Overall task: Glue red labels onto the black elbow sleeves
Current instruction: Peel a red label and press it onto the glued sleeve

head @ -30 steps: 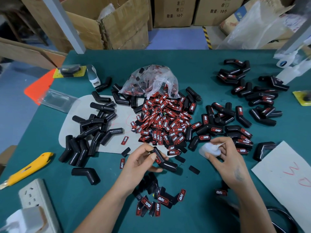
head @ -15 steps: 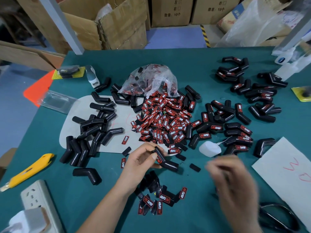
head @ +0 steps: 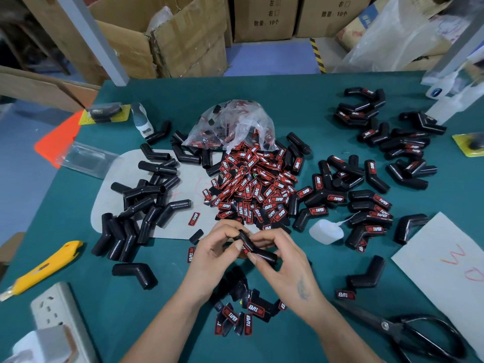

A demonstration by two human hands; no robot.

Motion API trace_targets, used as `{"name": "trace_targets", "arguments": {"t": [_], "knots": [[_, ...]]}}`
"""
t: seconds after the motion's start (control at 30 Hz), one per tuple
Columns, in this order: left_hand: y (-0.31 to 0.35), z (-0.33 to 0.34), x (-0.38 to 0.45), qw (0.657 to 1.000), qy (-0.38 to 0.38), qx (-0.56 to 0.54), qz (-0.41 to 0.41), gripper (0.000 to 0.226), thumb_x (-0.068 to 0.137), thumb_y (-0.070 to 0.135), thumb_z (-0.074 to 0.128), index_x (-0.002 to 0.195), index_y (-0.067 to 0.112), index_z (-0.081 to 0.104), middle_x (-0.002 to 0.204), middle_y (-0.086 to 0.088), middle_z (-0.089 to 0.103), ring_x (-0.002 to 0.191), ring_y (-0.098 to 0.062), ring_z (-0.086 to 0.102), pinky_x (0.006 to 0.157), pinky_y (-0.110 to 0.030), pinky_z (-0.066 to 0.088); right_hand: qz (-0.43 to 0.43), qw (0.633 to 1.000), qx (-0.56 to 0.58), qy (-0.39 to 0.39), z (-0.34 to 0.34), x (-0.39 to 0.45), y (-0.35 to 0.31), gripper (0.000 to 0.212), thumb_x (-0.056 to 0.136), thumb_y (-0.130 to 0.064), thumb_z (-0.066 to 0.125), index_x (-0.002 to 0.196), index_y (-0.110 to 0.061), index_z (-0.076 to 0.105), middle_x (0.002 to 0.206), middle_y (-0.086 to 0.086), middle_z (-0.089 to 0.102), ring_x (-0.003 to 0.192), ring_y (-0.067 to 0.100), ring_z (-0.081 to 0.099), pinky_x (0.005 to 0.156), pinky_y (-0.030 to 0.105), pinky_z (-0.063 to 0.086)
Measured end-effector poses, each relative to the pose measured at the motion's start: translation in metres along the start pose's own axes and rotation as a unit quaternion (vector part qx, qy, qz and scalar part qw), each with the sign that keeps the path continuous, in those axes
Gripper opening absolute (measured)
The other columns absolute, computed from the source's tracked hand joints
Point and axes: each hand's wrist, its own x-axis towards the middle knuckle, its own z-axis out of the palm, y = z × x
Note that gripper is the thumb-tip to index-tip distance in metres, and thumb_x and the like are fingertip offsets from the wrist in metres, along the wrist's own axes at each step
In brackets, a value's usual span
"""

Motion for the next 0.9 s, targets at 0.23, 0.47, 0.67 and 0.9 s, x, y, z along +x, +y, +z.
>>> {"name": "trace_targets", "arguments": {"t": [0.23, 0.47, 0.67, 0.9], "knots": [[-0.004, 0.002, 0.0, 1.0, 0.012, 0.008, 0.003, 0.003, 0.09, 0.001, 0.063, 0.09, -0.001, 0.066, 0.111, -0.017, 0.057, 0.107, -0.032, 0.058, 0.094, -0.052, 0.045, -0.009, 1.0, 0.013, 0.003, 0.001, -0.001, 0.007, 0.03, 0.096, -0.017, 0.075, 0.119, -0.035, 0.065, 0.117, -0.016, 0.066, 0.118, 0.008, 0.065, 0.094, 0.011, 0.045], [-0.001, 0.002, -0.001, 1.0, 0.02, 0.004, -0.007, 0.015, 0.09, 0.017, 0.072, 0.09, 0.003, 0.067, 0.107, 0.003, 0.06, 0.095, -0.022, 0.055, 0.081, -0.035, 0.05, -0.133, 0.987, -0.05, 0.078, 0.008, -0.002, 0.014, 0.026, 0.096, -0.009, 0.075, 0.119, -0.02, 0.071, 0.116, -0.009, 0.061, 0.11, 0.013, 0.066, 0.096, 0.025, 0.052], [0.007, 0.004, -0.003, 1.0, 0.002, -0.001, 0.005, 0.018, 0.092, 0.028, 0.07, 0.089, 0.011, 0.069, 0.095, -0.002, 0.054, 0.073, -0.02, 0.05, 0.056, -0.031, 0.048, -0.157, 0.983, -0.022, 0.095, 0.007, -0.001, 0.018, 0.021, 0.1, -0.012, 0.072, 0.119, -0.018, 0.075, 0.117, -0.009, 0.063, 0.109, 0.016, 0.068, 0.095, 0.024, 0.052], [0.008, 0.006, -0.004, 1.0, 0.004, 0.007, 0.003, 0.009, 0.09, 0.03, 0.068, 0.084, 0.024, 0.067, 0.086, 0.005, 0.051, 0.067, -0.02, 0.046, 0.05, -0.028, 0.041, -0.183, 0.975, -0.053, 0.118, 0.009, 0.0, 0.022, 0.021, 0.099, -0.011, 0.074, 0.118, -0.02, 0.077, 0.116, -0.01, 0.064, 0.107, 0.012, 0.068, 0.095, 0.023, 0.051]]}}
